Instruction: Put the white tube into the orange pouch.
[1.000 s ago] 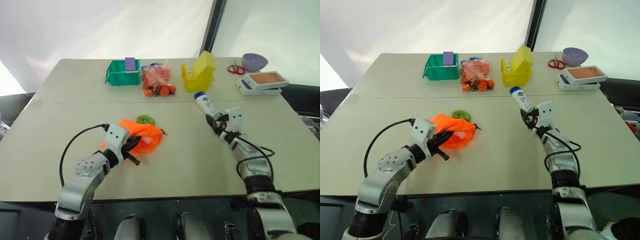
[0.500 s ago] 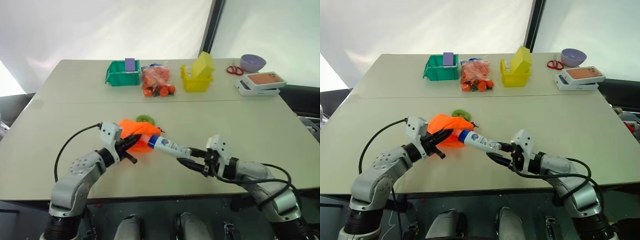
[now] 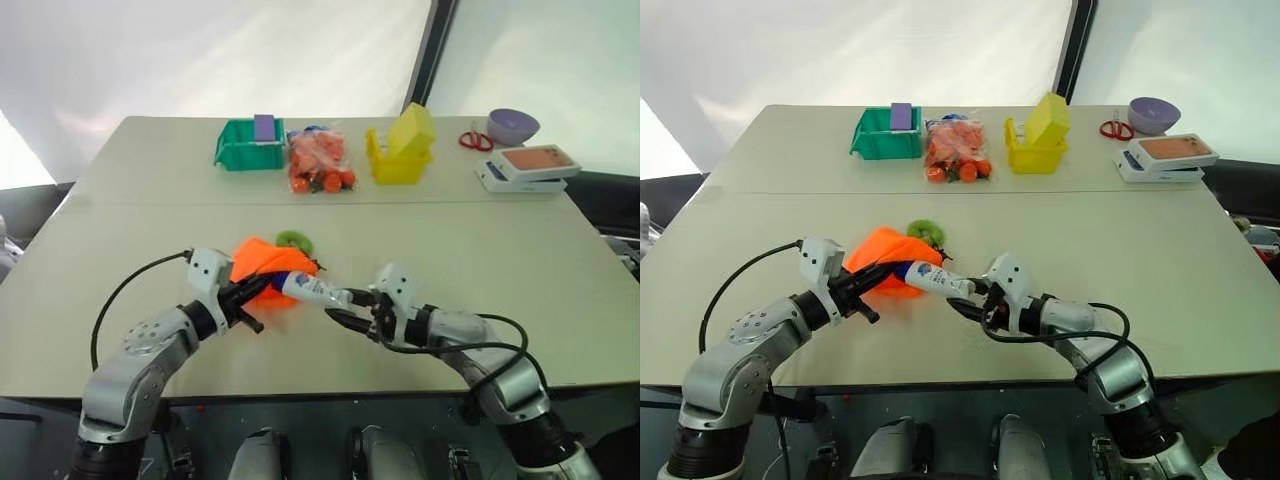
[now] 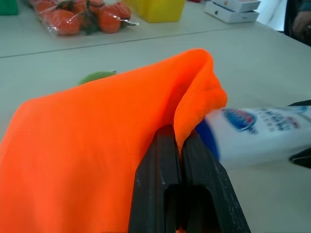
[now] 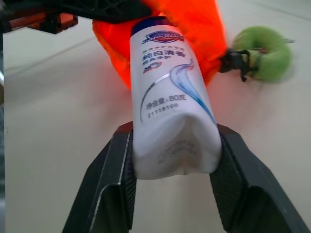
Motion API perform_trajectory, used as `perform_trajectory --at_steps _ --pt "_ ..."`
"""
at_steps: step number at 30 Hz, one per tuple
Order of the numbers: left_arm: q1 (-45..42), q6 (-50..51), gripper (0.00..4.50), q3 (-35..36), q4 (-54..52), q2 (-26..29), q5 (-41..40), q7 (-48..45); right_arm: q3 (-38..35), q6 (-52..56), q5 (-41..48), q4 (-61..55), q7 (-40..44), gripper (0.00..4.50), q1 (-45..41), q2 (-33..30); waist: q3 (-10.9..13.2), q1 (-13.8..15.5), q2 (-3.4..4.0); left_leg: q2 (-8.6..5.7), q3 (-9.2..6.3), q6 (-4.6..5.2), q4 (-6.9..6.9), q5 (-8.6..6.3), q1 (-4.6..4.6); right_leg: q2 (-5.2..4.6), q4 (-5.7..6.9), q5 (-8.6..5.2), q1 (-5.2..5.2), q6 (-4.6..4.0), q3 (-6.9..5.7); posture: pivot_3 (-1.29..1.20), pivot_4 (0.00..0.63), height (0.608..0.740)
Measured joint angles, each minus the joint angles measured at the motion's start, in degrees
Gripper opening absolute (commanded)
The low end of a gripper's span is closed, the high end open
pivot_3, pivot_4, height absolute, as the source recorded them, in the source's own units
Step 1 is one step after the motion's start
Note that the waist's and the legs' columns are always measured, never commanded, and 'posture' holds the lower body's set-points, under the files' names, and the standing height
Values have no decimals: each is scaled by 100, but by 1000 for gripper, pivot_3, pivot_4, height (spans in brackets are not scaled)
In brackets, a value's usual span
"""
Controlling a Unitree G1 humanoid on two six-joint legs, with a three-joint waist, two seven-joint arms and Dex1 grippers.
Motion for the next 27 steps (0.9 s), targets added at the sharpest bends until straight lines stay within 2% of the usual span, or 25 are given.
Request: perform_trajectory --at_steps 8,16,22,23,27 --pt "54 14 0 -88 -73 88 -147 -75 402 -10 -489 339 -172 1574 -434 431 0 -11 0 1 1 0 -1 0 -1 4 2 0 -1 0 0 0 150 740" --pt "346 271 0 -212 -458 417 -608 -346 808 207 -1204 1180 -1024 1574 -1179 1443 0 -39 1 5 0 -2 -1 1 -1 7 5 0 -5 0 1 0 150 740" --pt "440 334 0 -172 -464 567 -708 -360 931 212 -1353 1558 -1061 1574 -1430 1752 0 -51 1 2 3 -2 -1 1 -4 2 4 1 -5 0 1 0 150 740" --pt "445 326 0 -154 -467 575 -715 -360 932 213 -1351 1578 -1022 2579 -1450 1774 1 -57 2 2 2 -2 -1 1 -4 2 4 1 -5 0 1 0 150 740" --pt "616 275 0 -45 -530 721 -805 -479 896 223 -1346 1498 -798 4416 -1500 1581 1 -57 3 2 1 -2 -2 1 -3 1 4 0 -6 0 1 0 150 740"
